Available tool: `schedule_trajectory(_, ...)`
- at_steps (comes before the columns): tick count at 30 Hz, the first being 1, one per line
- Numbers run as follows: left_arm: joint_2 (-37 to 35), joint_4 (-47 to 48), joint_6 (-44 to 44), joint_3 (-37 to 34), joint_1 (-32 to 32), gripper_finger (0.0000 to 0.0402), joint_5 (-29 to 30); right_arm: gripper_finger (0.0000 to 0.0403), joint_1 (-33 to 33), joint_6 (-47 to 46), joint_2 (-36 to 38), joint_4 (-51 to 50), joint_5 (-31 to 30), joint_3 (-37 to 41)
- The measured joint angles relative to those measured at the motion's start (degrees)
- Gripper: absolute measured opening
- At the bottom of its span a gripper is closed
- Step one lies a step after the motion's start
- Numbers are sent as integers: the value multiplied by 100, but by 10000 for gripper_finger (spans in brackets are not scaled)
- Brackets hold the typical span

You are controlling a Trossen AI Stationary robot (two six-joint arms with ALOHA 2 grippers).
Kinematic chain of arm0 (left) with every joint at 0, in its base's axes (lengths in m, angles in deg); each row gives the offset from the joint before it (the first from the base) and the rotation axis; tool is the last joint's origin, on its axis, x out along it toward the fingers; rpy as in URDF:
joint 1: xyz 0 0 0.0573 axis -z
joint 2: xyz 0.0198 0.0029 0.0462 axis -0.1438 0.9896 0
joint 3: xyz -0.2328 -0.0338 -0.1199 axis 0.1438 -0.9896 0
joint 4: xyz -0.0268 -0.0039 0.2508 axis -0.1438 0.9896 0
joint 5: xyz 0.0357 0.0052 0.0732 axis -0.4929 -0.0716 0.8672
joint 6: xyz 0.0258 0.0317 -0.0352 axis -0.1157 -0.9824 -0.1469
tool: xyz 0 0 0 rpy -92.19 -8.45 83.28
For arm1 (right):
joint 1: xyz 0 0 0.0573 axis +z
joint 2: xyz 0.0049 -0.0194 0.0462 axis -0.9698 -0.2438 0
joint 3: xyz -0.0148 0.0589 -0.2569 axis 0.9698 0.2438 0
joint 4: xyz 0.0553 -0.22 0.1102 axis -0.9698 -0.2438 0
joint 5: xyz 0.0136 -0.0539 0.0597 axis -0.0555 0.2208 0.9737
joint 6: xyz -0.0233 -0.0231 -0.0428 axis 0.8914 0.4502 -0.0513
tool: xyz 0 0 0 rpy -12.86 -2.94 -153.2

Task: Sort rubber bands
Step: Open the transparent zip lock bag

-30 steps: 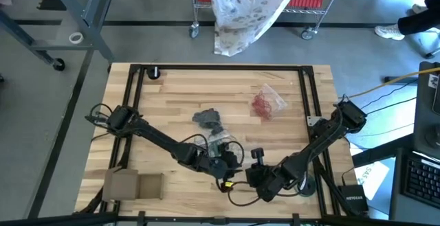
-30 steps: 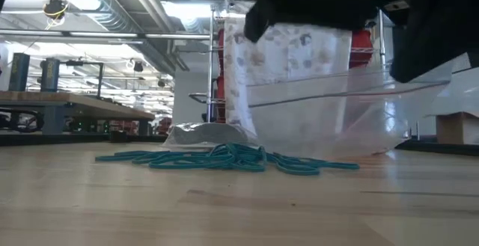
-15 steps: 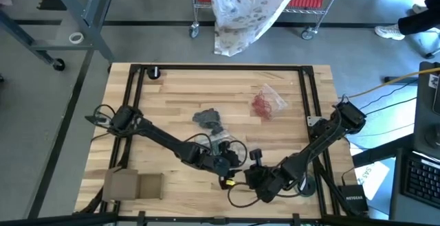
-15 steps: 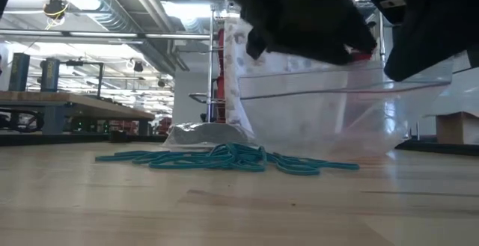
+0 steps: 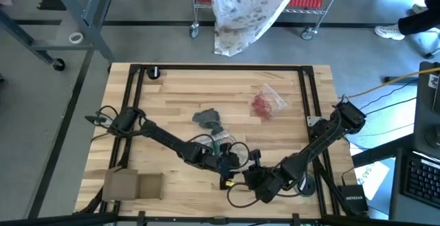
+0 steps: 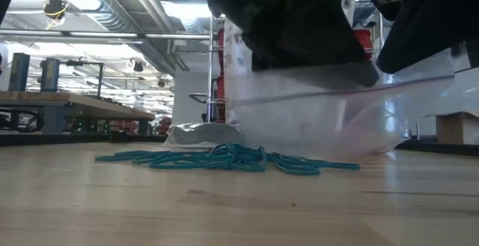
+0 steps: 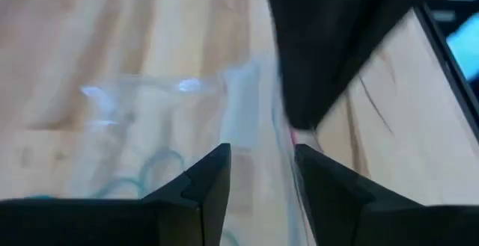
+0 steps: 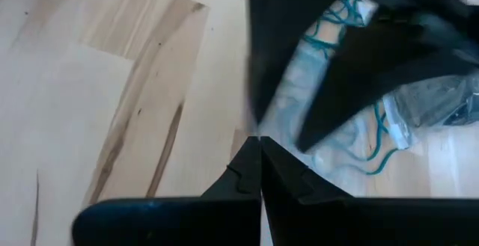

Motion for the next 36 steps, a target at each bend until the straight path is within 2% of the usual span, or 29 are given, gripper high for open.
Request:
schedule_trajectory(5,9,261,-3,0,-23,142,45,0,0,-2,0,93,-29,0)
schedule_trajectory(9,13,411,17,-2,-78,125,829,0,0,-2,0,328,-22,0)
schedule_trajectory(12,11,379,57,-2,-154,92,1104,0,0,-31,0,410,-18,0)
schedule_trajectory(15,11,351,32,-2,-185,32,1314,0,-2,-178,0,384,-17,0)
schedule_trajectory(17,9,348,1,-2,-183,9,1517,0,-2,-198,0,354,14,0)
schedule_trajectory(22,-162,281,-353,-2,-72,2,2454,0,-5,-235,-58,362,140,0)
schedule_trajectory(28,-572,-136,-1562,-2,264,1,2684,0,-10,-408,-354,286,222,-2)
schedule_trajectory(32,-614,-37,-1450,-13,439,0,3471,0,-9,-479,-358,345,179,-20)
schedule_trajectory(36,-617,-18,-963,-13,439,0,3409,0,-11,-828,-358,358,257,-15)
